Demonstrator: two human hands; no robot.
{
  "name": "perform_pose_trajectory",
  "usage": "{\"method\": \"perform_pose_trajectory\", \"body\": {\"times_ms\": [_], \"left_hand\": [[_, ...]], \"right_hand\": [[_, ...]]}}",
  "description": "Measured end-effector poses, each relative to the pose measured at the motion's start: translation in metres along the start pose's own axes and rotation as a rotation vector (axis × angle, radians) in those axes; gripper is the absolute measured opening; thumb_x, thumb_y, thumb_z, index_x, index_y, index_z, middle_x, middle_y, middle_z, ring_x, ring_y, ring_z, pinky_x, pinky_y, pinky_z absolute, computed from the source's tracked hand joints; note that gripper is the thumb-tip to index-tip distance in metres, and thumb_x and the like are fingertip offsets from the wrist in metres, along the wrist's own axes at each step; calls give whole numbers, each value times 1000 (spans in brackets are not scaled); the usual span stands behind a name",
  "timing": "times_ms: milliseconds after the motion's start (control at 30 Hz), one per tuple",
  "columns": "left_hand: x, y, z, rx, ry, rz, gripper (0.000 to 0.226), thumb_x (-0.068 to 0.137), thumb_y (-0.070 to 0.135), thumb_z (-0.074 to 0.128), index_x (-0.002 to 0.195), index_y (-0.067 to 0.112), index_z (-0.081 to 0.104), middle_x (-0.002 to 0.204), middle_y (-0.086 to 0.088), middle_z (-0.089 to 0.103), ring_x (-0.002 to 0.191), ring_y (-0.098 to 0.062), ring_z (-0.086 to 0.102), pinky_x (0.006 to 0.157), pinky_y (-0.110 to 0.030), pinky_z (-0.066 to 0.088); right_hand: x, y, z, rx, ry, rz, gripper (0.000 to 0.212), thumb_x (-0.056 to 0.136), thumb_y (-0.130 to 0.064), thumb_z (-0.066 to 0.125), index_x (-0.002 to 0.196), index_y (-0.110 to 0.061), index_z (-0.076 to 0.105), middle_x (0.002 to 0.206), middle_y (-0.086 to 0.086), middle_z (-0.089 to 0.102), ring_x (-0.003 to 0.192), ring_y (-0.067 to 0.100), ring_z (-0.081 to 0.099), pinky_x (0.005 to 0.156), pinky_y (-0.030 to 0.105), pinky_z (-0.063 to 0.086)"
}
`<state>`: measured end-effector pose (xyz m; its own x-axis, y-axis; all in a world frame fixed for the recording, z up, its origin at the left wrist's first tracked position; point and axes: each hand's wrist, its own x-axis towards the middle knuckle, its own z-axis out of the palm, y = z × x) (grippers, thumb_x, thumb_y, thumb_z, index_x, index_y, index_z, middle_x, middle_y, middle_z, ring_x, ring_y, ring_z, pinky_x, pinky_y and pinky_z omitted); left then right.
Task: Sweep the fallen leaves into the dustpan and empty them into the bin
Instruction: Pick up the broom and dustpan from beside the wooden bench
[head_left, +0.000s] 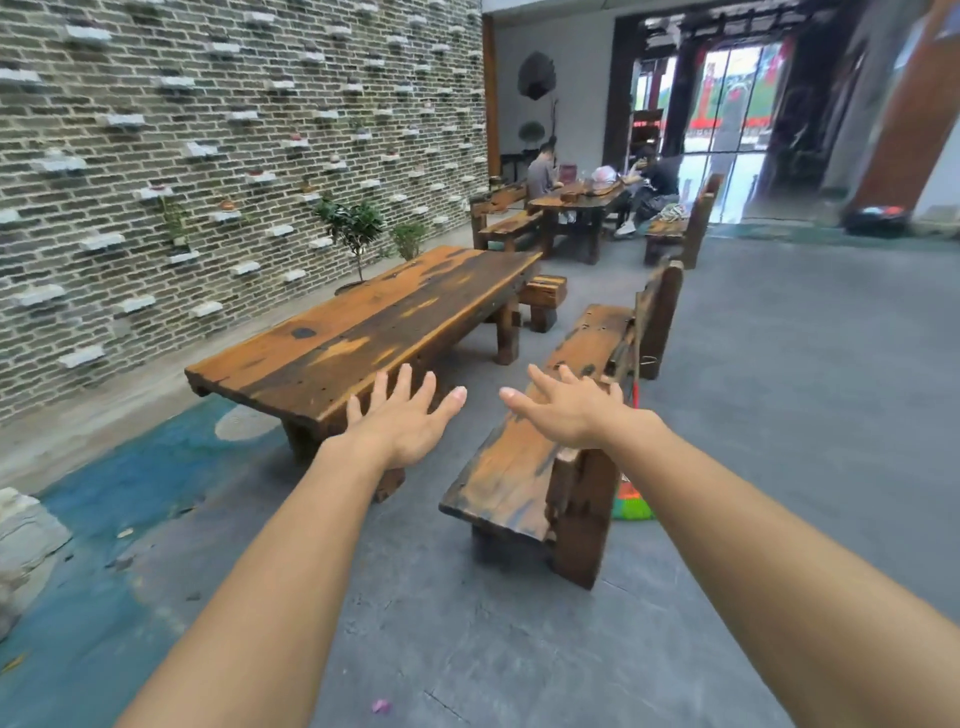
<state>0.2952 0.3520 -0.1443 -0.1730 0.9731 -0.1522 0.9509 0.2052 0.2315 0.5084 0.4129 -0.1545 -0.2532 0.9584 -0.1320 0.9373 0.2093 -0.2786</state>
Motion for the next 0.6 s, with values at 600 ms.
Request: {"method": "perform_pose_trajectory", "body": {"times_ms": [600], "left_hand": [[191,216,125,52,-236,232,84,77,84,2,151,44,6,162,6,-15,148,-25,-20,117,-59,-9]], "right_hand": [[105,237,16,95,-55,289,98,71,-92,8,154,-40,8,163,10,10,149,33,13,112,65,3]]}}
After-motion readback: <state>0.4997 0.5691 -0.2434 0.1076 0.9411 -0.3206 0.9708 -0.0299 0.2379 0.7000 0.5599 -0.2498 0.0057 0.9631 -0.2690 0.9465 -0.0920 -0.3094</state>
